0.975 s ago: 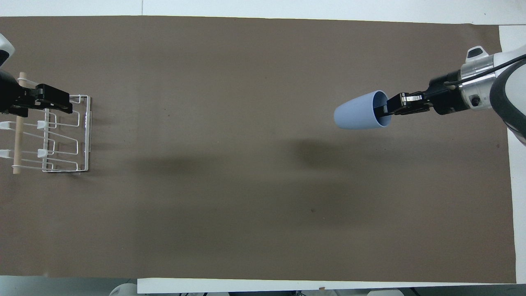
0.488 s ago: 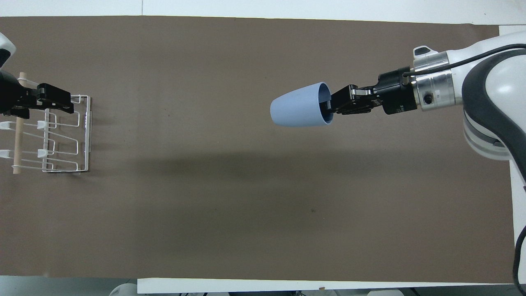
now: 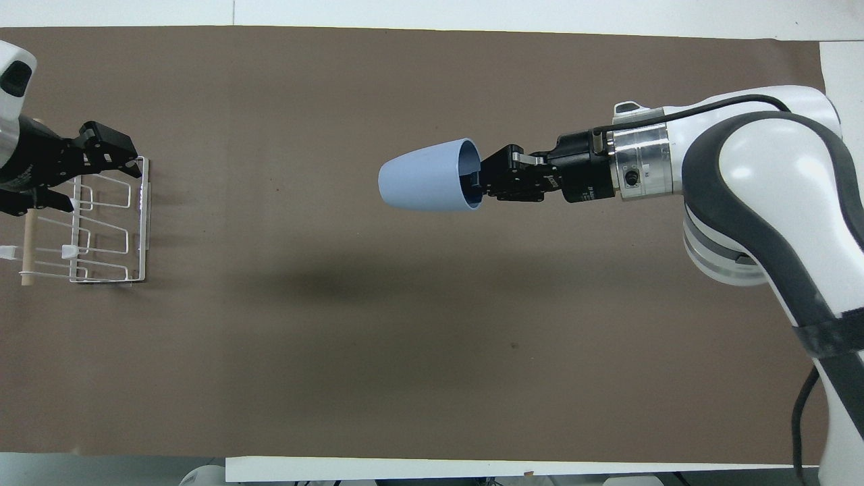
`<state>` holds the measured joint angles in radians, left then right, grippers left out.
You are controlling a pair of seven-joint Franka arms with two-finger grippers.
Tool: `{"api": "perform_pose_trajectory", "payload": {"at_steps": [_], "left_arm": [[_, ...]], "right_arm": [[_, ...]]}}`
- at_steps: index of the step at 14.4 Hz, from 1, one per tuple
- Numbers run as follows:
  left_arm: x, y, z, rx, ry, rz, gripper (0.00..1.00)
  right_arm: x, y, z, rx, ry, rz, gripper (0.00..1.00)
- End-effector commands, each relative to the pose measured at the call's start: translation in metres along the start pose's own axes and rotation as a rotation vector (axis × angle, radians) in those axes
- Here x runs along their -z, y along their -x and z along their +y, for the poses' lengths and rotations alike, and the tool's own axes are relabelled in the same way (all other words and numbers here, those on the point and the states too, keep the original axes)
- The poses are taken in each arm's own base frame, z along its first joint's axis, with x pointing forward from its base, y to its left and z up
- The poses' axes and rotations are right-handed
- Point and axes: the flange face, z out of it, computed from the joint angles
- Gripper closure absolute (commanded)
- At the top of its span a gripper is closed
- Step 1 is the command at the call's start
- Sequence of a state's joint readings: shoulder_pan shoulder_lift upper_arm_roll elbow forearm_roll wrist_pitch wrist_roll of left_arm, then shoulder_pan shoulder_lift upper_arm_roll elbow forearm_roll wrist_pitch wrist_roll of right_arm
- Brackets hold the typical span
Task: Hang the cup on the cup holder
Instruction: 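Lift the cup and tilt it sideways toward the left gripper, then carry the cup forward with the right gripper while the left gripper reaches it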
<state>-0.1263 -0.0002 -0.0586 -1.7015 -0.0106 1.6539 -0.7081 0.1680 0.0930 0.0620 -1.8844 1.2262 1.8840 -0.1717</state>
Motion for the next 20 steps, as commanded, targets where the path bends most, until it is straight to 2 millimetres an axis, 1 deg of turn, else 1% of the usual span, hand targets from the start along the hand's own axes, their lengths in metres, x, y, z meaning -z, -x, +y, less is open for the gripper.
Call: {"api": "perform_pose_trajectory", "payload": {"at_steps": [1,2,4,5,8,9,10,11,13,15,18,19,20], "left_arm": [[0.002,0.021,0.008,0.363,-0.003,0.011,0.00],[0.002,0.028,0.015,0.466,-0.002,0.013,0.00],[0.002,0.041,0.028,0.705,-0.001,0.015,0.00],[0.002,0.050,0.036,0.776,-0.002,0.015,0.00],[0.005,0.071,0.055,0.885,0.017,-0.012,0.00],[0.007,0.073,0.059,0.912,0.034,-0.042,0.00],[0.009,0.079,0.067,0.904,0.053,-0.063,0.00],[0.010,0.090,0.077,0.887,0.072,-0.067,0.00],[0.012,0.108,0.095,0.917,0.102,-0.070,0.00],[0.014,0.132,0.112,0.885,0.117,-0.071,0.00],[0.016,0.165,0.137,0.893,0.152,-0.077,0.00],[0.017,0.174,0.144,0.901,0.161,-0.091,0.00],[0.021,0.179,0.151,0.918,0.190,-0.114,0.00]], "right_arm": [[0.001,0.008,0.000,-0.037,-0.046,0.014,1.00],[-0.007,0.012,-0.002,-0.053,-0.078,0.010,1.00],[-0.009,0.013,-0.003,-0.057,-0.089,0.009,1.00],[-0.010,0.013,-0.003,-0.057,-0.088,0.007,1.00],[-0.009,0.013,-0.003,-0.058,-0.089,0.009,1.00],[-0.010,0.013,-0.004,-0.058,-0.088,0.009,1.00],[-0.009,0.013,-0.003,-0.058,-0.088,0.010,1.00],[-0.009,0.013,-0.003,-0.060,-0.088,0.010,1.00],[-0.010,0.013,-0.003,-0.063,-0.088,0.008,1.00],[-0.009,0.013,-0.003,-0.067,-0.088,0.009,1.00],[-0.010,0.014,-0.001,-0.070,-0.087,0.008,1.00],[-0.012,0.015,0.002,-0.075,-0.084,0.006,1.00],[-0.012,0.015,0.002,-0.075,-0.084,0.006,1.00]]}}
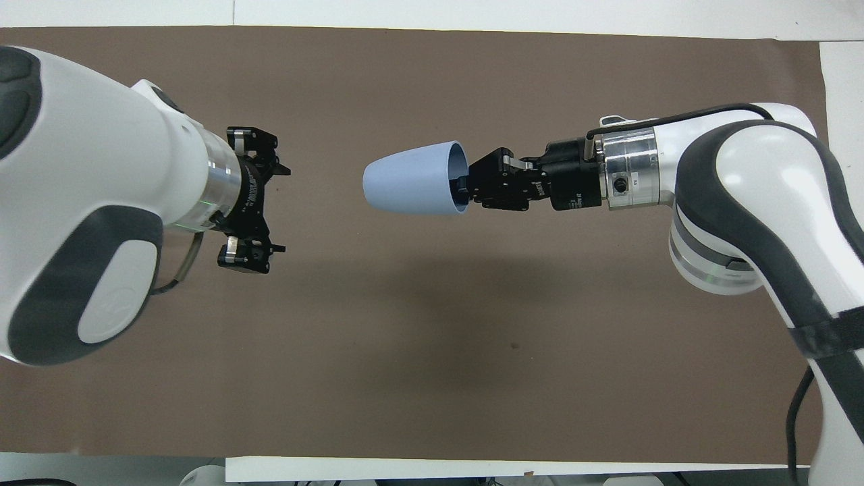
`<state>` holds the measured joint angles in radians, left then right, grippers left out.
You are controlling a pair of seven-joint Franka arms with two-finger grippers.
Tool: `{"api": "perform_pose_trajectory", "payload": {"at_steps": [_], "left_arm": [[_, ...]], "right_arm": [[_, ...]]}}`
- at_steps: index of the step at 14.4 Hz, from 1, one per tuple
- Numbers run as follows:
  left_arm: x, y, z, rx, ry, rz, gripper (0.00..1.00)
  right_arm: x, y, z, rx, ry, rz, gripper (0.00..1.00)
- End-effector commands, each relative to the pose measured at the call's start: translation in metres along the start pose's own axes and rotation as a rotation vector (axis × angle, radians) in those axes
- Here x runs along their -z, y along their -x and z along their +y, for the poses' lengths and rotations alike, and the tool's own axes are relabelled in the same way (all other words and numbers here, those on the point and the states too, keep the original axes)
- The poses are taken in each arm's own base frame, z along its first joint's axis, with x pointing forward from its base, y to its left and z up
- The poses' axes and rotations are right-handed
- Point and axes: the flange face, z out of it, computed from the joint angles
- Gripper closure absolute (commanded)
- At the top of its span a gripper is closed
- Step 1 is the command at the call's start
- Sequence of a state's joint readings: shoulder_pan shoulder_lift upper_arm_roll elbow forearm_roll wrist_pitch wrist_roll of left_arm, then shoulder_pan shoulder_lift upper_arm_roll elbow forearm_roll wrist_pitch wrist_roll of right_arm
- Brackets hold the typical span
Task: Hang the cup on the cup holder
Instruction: 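Carry the cup forward with the right gripper while the left gripper reaches it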
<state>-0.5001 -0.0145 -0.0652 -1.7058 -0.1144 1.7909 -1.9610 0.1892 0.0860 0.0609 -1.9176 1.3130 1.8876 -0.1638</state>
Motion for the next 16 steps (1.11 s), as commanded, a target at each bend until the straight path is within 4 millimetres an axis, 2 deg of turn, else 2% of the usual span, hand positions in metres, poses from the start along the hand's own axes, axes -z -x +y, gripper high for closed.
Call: {"api": "perform_pose_trajectory", "payload": {"at_steps": [1,4,7,10,12,16], "left_arm": [[0.005,0.023,-0.003,0.061,0.045,-0.067,0.00],[0.002,0.048,-0.005,0.094,0.086,-0.100,0.00],[-0.010,0.069,0.005,0.106,0.106,-0.122,0.00],[-0.023,0.079,0.019,0.117,0.105,-0.127,0.00],[-0.023,0.085,0.029,0.127,0.111,-0.136,0.00],[-0.024,0.099,0.025,0.116,0.109,-0.143,0.00]], "right_arm": [[0.004,0.009,0.000,-0.021,-0.015,0.017,1.00],[0.004,0.009,0.000,-0.023,-0.015,0.018,1.00],[0.004,0.009,0.000,-0.023,-0.015,0.018,1.00],[0.003,0.010,0.001,-0.024,-0.014,0.016,1.00],[0.003,0.010,0.001,-0.024,-0.014,0.016,1.00],[0.003,0.010,0.001,-0.024,-0.014,0.016,1.00]]}}
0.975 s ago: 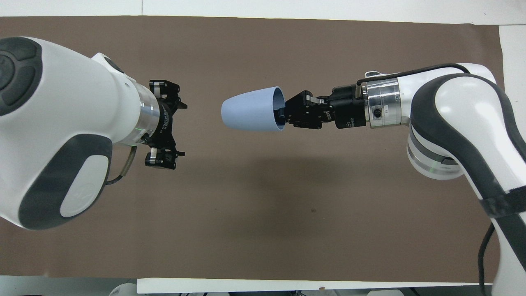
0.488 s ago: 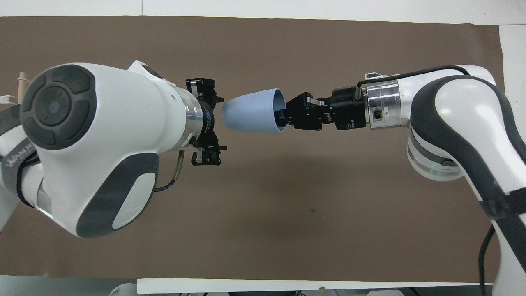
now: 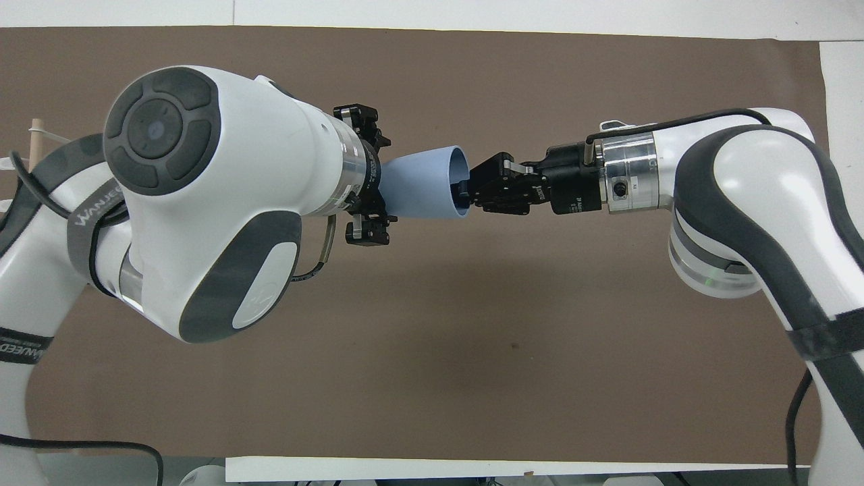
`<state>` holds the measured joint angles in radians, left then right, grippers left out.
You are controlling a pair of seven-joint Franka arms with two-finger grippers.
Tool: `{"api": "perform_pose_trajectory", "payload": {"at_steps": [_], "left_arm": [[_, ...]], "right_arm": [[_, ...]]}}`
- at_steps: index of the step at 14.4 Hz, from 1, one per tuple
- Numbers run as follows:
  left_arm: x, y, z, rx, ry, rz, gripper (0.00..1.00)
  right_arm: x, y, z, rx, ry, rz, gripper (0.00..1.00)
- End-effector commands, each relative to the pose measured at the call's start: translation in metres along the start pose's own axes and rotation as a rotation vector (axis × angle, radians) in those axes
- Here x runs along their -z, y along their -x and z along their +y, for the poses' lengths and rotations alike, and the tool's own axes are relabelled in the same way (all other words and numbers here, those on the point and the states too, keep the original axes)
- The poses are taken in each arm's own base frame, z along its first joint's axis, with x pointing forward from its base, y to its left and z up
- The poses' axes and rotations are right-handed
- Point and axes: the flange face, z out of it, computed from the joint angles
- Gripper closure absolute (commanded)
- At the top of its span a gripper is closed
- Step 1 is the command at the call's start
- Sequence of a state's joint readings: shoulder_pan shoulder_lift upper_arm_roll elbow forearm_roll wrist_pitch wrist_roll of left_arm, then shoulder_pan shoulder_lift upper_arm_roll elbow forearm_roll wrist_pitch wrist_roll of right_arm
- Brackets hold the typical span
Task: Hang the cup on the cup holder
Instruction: 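Carry the cup forward with the right gripper while the left gripper reaches it, then close the left gripper on the cup's closed bottom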
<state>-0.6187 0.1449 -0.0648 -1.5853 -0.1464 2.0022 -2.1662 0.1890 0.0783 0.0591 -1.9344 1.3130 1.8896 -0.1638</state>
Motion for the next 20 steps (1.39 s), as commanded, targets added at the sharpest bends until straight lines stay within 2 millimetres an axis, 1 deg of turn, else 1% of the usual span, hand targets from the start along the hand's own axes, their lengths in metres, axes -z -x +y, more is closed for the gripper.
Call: {"api": "perform_pose_trajectory", "payload": {"at_steps": [1,4,5,6,7,8,9,15,16,17,18,19,20], "left_arm": [[0.0021,0.0157,-0.0032,0.013,0.000,-0.018,0.00],[0.0013,0.0197,-0.0059,0.011,-0.002,-0.021,0.02],[0.0024,0.0206,-0.0054,0.013,-0.004,-0.028,0.06],[0.0044,0.0219,-0.0054,0.017,-0.008,-0.039,0.25],[0.0046,0.0221,-0.0054,0.016,-0.007,-0.041,0.62],[0.0046,0.0210,-0.0047,0.008,-0.005,-0.035,0.95],[0.0046,0.0209,-0.0046,0.002,-0.004,-0.034,1.00],[0.0050,0.0129,-0.0009,-0.013,-0.012,-0.018,1.00],[0.0051,0.0130,-0.0008,-0.013,-0.011,-0.019,1.00],[0.0051,0.0130,-0.0008,-0.013,-0.011,-0.019,1.00],[0.0051,0.0130,-0.0008,-0.013,-0.011,-0.019,1.00],[0.0051,0.0130,-0.0008,-0.013,-0.011,-0.019,1.00],[0.0052,0.0122,-0.0002,-0.012,-0.010,-0.019,1.00]], "right_arm": [[0.0028,0.0074,-0.0035,-0.015,-0.017,0.015,1.00],[0.0028,0.0074,-0.0035,-0.015,-0.017,0.015,1.00],[0.0028,0.0074,-0.0035,-0.015,-0.017,0.015,1.00],[0.0028,0.0074,-0.0035,-0.015,-0.017,0.015,1.00],[0.0030,0.0079,-0.0043,-0.014,-0.018,0.014,1.00],[0.0031,0.0078,-0.0042,-0.014,-0.018,0.015,1.00],[0.0028,0.0074,-0.0035,-0.015,-0.017,0.015,1.00],[0.0031,0.0078,-0.0041,-0.015,-0.016,0.015,1.00],[0.0031,0.0078,-0.0042,-0.015,-0.018,0.015,0.92],[0.0033,0.0076,-0.0042,-0.015,-0.017,0.017,0.34],[0.0033,0.0076,-0.0041,-0.015,-0.016,0.017,0.03],[0.0039,0.0068,-0.0039,-0.017,-0.016,0.018,0.00],[0.0039,0.0068,-0.0039,-0.023,-0.016,0.018,0.00]]}}
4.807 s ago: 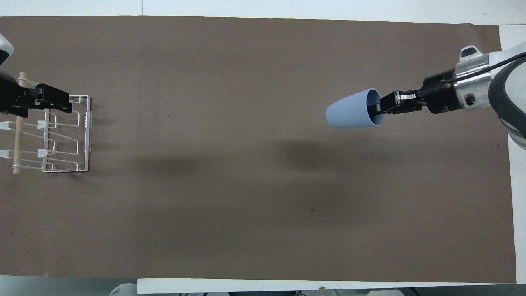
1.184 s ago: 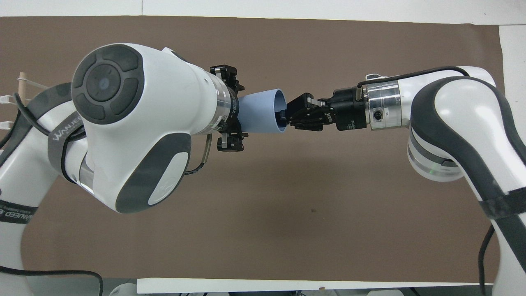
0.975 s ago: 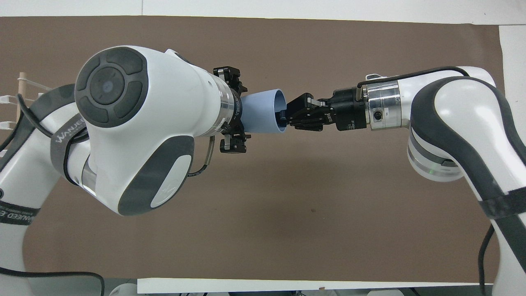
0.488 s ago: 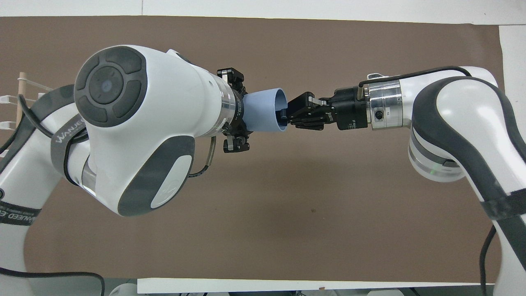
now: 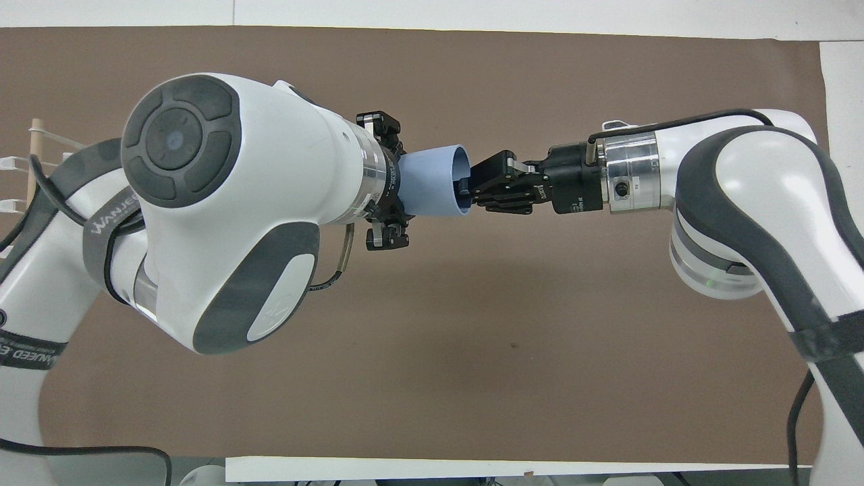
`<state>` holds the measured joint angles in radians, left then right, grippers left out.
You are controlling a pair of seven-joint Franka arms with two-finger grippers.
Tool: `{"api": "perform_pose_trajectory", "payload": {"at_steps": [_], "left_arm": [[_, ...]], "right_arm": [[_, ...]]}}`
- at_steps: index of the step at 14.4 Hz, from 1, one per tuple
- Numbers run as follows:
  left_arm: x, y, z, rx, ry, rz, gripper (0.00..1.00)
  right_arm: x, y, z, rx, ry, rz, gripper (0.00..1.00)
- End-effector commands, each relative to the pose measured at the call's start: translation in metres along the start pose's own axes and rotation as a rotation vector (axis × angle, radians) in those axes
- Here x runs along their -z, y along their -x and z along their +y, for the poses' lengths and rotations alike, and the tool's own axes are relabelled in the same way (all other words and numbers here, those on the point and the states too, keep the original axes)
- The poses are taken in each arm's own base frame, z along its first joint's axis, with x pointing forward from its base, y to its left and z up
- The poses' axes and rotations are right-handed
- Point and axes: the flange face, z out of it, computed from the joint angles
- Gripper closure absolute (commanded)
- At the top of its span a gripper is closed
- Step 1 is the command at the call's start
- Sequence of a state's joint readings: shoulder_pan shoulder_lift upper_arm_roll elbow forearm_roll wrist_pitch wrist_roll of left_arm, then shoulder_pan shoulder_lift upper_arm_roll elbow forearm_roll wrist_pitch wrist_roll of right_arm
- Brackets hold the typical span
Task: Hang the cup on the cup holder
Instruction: 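Close the left gripper on the cup's closed bottom, then open the right gripper and withdraw it while the left gripper holds the cup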
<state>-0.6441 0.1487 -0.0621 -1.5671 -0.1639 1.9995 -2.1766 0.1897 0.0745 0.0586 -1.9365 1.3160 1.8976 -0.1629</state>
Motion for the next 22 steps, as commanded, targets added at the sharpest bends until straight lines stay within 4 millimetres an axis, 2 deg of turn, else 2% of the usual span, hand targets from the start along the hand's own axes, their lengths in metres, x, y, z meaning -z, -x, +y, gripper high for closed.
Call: {"api": "perform_pose_trajectory", "payload": {"at_steps": [1,4,6,9,11,12,15,17,18,20,21,22], "left_arm": [[0.001,-0.002,0.007,-0.007,-0.005,0.004,1.00],[0.002,-0.002,0.007,-0.005,-0.002,0.002,1.00],[0.002,-0.002,0.007,-0.004,-0.003,0.004,1.00],[0.002,-0.003,0.008,-0.004,-0.002,0.004,1.00],[0.000,-0.009,0.010,-0.018,-0.002,0.036,1.00],[-0.001,-0.019,0.011,-0.058,-0.002,0.115,1.00],[-0.001,-0.074,0.031,-0.124,-0.028,0.286,1.00],[-0.004,-0.108,0.041,-0.158,-0.002,0.434,1.00],[-0.008,-0.122,0.043,-0.180,0.011,0.533,1.00],[-0.022,-0.150,0.050,-0.220,0.006,0.750,1.00],[-0.039,-0.172,0.058,-0.234,-0.012,0.863,1.00],[-0.052,-0.186,0.062,-0.254,-0.036,0.987,1.00]], "right_arm": [[0.003,0.007,-0.002,-0.020,-0.007,0.008,0.00],[0.010,0.004,0.000,-0.001,0.027,0.014,0.00],[0.024,0.000,0.004,0.060,0.170,0.017,0.00],[0.079,-0.013,0.024,0.116,0.403,0.065,0.00],[0.117,-0.016,0.033,0.119,0.489,0.107,0.00],[0.132,-0.017,0.039,0.139,0.581,0.116,0.00],[0.185,-0.022,0.046,0.180,0.816,0.149,0.00],[0.214,-0.021,0.043,0.199,0.943,0.161,0.00],[0.223,-0.020,0.038,0.216,1.018,0.151,0.00],[0.240,-0.015,0.027,0.213,1.139,0.104,0.00],[0.252,-0.008,0.016,0.189,1.161,0.078,0.00],[0.272,-0.001,0.010,0.156,1.182,0.069,0.00]]}}
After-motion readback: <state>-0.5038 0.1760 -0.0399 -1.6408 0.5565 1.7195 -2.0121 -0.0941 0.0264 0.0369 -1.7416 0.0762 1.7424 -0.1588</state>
